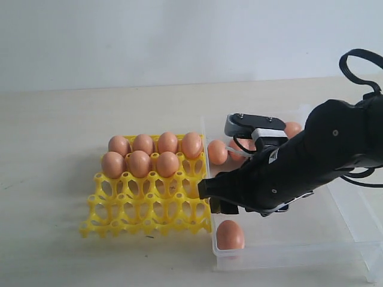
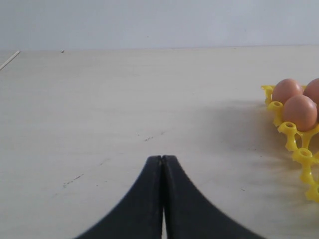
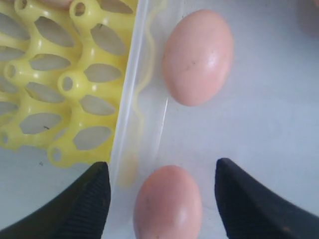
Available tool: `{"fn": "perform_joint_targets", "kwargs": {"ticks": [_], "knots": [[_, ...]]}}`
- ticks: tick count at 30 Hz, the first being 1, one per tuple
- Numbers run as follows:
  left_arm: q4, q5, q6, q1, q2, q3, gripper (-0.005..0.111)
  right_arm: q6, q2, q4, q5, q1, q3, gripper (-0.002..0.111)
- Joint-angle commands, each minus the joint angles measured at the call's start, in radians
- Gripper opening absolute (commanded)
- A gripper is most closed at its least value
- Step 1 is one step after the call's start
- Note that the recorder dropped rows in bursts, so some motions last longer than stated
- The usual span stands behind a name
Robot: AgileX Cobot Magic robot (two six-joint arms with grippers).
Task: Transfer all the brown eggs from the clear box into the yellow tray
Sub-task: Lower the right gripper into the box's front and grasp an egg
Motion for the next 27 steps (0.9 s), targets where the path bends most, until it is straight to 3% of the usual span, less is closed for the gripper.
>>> {"fn": "perform_joint_targets", "kwargs": {"ticks": [1,27], "knots": [[-0.006,-0.014,-0.005,-0.005,-0.006,-0.004,0.0,-0.009,-0.023,-0.012,-0.017,-0.007,0.004,0.059],[-0.006,-0.014,-0.005,-0.005,-0.006,-0.004,0.0,-0.009,0.018,-0.002,-0.025,-0.035,0.054,0.056]]}}
